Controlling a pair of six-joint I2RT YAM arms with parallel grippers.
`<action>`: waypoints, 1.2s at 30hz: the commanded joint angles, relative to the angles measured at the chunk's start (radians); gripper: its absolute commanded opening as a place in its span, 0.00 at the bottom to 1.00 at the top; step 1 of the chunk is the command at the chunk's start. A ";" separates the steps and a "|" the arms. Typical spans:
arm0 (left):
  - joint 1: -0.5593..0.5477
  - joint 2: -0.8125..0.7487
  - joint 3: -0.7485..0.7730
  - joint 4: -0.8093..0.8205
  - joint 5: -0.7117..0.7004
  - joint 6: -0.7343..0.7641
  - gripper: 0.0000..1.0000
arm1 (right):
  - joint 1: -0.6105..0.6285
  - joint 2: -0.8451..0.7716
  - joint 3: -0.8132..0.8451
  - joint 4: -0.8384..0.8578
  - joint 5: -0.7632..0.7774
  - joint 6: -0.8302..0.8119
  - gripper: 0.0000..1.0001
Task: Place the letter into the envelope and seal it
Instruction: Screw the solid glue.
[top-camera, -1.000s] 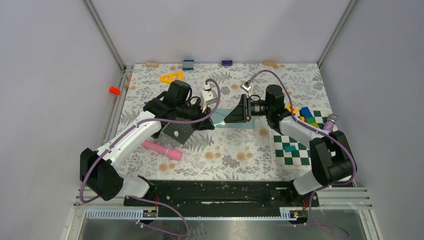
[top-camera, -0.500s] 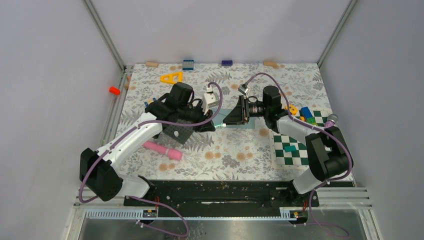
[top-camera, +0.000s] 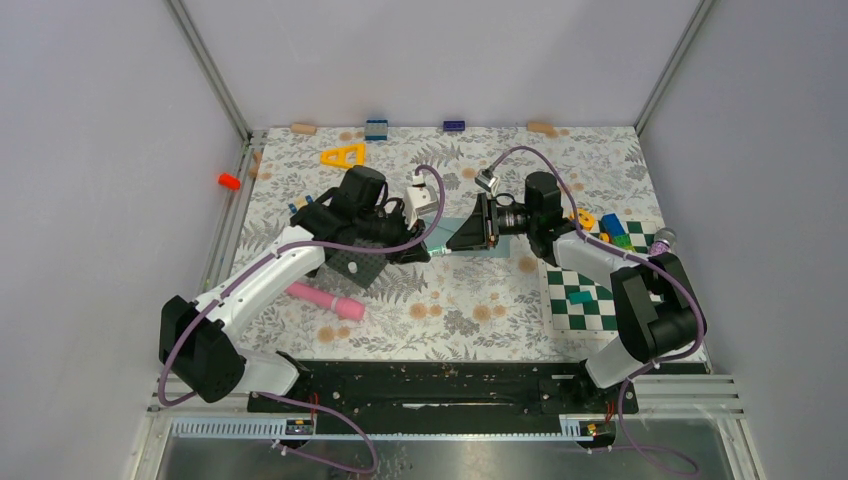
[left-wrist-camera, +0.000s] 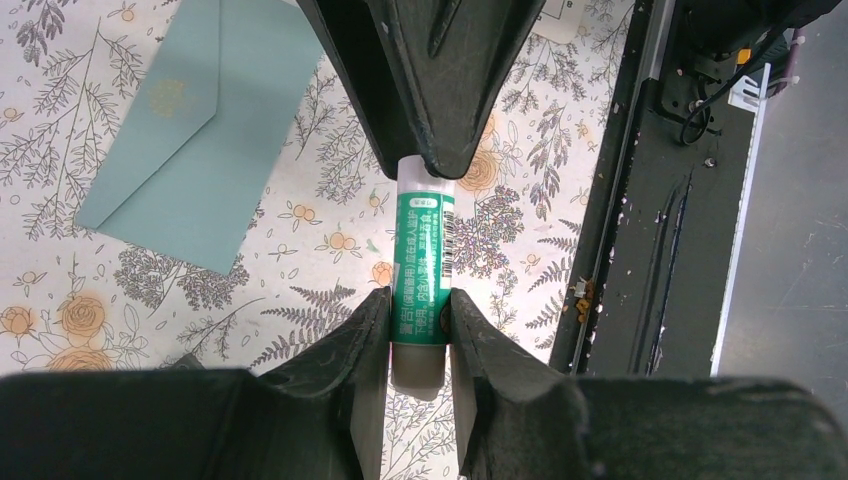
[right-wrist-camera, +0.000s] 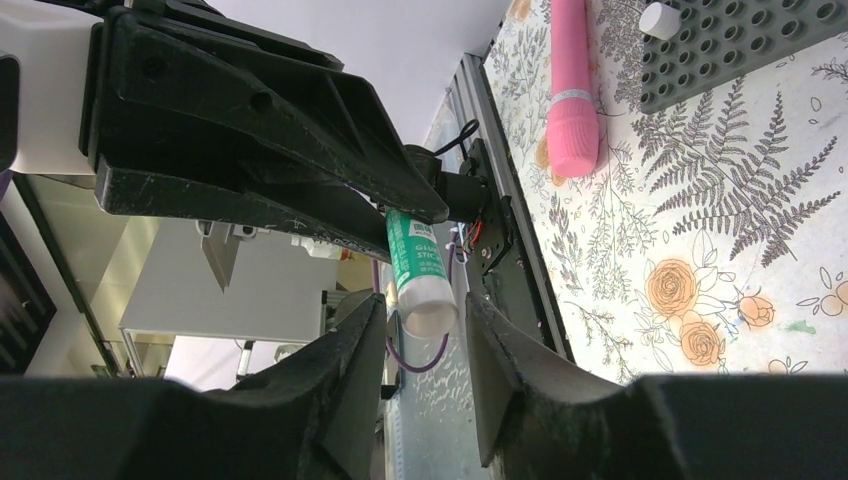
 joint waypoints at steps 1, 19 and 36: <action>-0.003 -0.035 0.001 0.044 -0.007 0.012 0.17 | 0.017 -0.018 0.029 0.020 -0.034 0.008 0.41; -0.003 -0.040 -0.002 0.045 -0.003 0.009 0.16 | 0.030 -0.021 0.037 0.034 -0.064 0.010 0.48; -0.003 -0.046 -0.002 0.046 0.000 0.009 0.15 | 0.017 0.004 0.027 0.129 -0.084 0.064 0.28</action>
